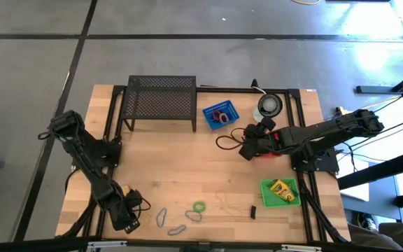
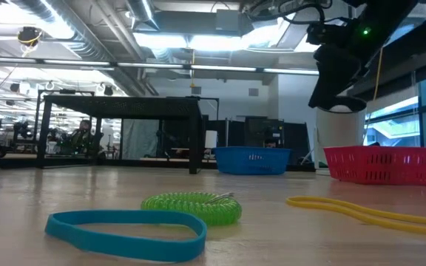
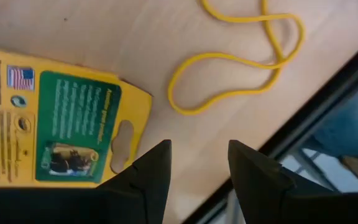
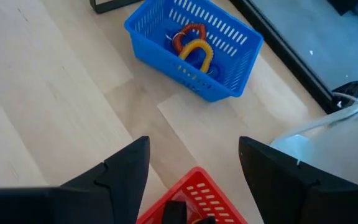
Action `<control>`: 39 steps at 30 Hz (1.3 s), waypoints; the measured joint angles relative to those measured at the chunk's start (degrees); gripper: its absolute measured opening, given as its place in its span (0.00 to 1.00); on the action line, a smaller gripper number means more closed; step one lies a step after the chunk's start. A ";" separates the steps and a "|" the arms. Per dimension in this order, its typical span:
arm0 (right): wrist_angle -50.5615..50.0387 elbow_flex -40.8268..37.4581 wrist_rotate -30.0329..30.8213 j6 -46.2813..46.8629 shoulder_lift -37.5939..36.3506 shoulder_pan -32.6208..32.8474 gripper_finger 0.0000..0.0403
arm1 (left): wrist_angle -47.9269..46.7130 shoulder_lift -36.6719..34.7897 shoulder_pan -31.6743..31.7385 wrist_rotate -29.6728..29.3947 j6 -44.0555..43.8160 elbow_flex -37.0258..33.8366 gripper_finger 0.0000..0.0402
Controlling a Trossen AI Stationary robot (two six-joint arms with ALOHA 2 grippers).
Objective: Pick & Place Office Desk Supplies
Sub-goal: Put the crayon box into the green bin
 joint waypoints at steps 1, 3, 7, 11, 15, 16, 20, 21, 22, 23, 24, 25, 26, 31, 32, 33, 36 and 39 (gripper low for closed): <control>0.08 0.00 -0.29 0.00 0.02 -0.09 0.61 | -0.02 0.34 0.08 0.03 1.22 0.00 0.38; 0.20 0.00 -0.42 0.00 0.02 -0.09 0.61 | 0.01 0.62 0.30 -0.35 4.31 0.00 0.38; 0.26 0.00 -2.29 0.02 0.02 -0.09 0.61 | 0.29 -0.25 1.26 -0.80 6.54 0.00 0.38; 0.58 -0.02 -4.88 0.46 0.02 -0.05 0.61 | 0.29 -0.73 1.22 0.23 6.40 0.00 0.38; 0.62 -0.02 -4.94 0.48 0.04 -0.07 0.61 | -1.48 -0.73 1.15 2.80 9.10 1.70 0.38; 0.62 -0.02 -4.93 0.47 0.04 -0.07 0.61 | -2.88 -0.73 1.18 3.08 10.32 2.83 0.38; 0.83 -0.02 -4.91 0.41 0.04 -0.11 0.61 | -14.55 -0.75 1.29 1.63 12.43 8.69 0.38; 0.81 -0.02 -4.91 0.51 0.04 -0.11 0.61 | -17.39 -0.75 1.29 -0.01 11.06 9.73 0.38; 0.83 -0.02 -4.88 0.67 0.04 -0.11 0.61 | -19.72 -0.75 1.07 -1.88 9.56 10.37 0.38; 0.82 -0.02 -4.88 0.81 0.04 -0.11 0.61 | -20.89 -0.75 0.80 -3.15 8.13 10.51 0.38; 0.83 -0.02 -4.86 0.90 0.04 -0.11 0.61 | -21.13 -0.62 0.57 -3.84 7.01 10.51 0.38; 0.81 -0.02 -4.86 1.01 0.04 -0.10 0.61 | -20.75 -0.33 0.25 -3.83 6.58 10.51 0.38; 0.82 -0.02 -4.78 1.07 0.04 -0.09 0.61 | -20.14 0.12 -0.15 -3.50 6.63 10.51 0.38; 0.83 -0.02 -4.73 0.79 0.04 -0.09 0.61 | -17.91 3.24 -2.03 -0.91 9.37 10.52 0.38; 0.83 -0.02 -4.73 0.71 0.04 -0.09 0.61 | -18.19 4.05 -2.34 -0.47 9.81 10.51 0.38; 0.84 -0.02 -4.73 0.67 0.04 -0.09 0.61 | -18.35 4.92 -2.72 -0.25 10.56 10.51 0.38; 1.06 -0.02 -4.73 0.66 0.04 -0.09 0.61 | -18.90 7.07 -3.51 0.14 14.03 10.51 0.38; 1.30 -0.02 -4.73 0.66 0.04 -0.09 0.61 | -19.50 8.64 -3.74 -0.26 17.15 10.51 0.38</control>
